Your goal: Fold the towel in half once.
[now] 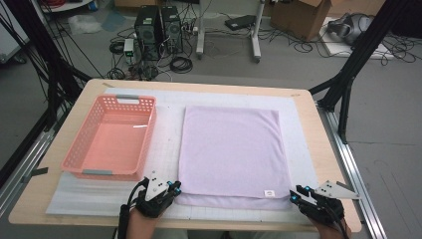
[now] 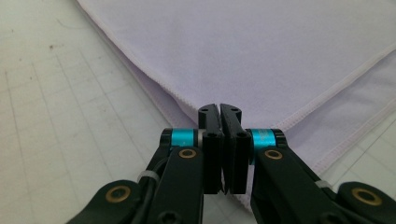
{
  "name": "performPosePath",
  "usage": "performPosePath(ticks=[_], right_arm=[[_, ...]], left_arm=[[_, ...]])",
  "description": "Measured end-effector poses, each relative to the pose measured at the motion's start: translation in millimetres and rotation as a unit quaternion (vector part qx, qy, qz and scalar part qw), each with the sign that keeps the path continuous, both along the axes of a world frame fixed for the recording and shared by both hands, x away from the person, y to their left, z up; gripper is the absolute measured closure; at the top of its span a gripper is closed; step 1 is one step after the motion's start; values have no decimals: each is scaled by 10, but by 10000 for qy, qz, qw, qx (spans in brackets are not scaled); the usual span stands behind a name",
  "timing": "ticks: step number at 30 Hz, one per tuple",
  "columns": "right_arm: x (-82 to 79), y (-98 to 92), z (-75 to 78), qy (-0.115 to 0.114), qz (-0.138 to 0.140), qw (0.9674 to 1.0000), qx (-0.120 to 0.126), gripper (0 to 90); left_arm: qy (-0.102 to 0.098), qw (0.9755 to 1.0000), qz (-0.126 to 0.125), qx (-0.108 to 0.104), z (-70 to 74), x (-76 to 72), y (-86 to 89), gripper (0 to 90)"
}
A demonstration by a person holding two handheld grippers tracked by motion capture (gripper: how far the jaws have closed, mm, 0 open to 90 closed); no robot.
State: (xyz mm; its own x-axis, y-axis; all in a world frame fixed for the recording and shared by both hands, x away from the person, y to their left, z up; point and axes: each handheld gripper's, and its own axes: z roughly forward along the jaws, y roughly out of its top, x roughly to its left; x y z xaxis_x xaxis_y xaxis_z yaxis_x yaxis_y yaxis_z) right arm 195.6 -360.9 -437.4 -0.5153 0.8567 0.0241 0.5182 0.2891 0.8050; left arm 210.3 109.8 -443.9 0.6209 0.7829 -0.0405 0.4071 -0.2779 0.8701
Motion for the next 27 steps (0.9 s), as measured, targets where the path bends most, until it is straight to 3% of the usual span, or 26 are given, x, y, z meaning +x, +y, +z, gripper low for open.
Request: performPosePath(ticks=[8,11,13,16,19,21,23,24,27], right_arm=[[3,-8,16,23,-117,9996,268,581],[43,84,-28,208,-17,9997,86,585],[73,131,-84,439,-8,9989,-132,631],[62,122,-90,451,-27,9989,-150,797],[51,123,-80,374,-23,9990,-248,838],[47,134,-75,333,9,9990,-298,826],[37,138,-65,295,10,9991,-303,670],[31,128,-53,243,-49,9994,-246,647],[13,87,14,95,36,9999,66,673]], left_arm=[[86,9999,-2,-119,-9,2,0,874],[137,9998,-2,-147,-11,6,13,874],[188,9996,16,-215,-11,6,21,874],[197,9994,5,-272,-5,8,36,877],[174,9993,-3,-325,8,3,43,878],[156,9992,-2,-356,19,-2,51,878],[163,9990,3,-404,19,-1,56,878],[172,9990,-3,-424,20,-1,57,878],[173,9989,-20,-447,20,0,55,878]])
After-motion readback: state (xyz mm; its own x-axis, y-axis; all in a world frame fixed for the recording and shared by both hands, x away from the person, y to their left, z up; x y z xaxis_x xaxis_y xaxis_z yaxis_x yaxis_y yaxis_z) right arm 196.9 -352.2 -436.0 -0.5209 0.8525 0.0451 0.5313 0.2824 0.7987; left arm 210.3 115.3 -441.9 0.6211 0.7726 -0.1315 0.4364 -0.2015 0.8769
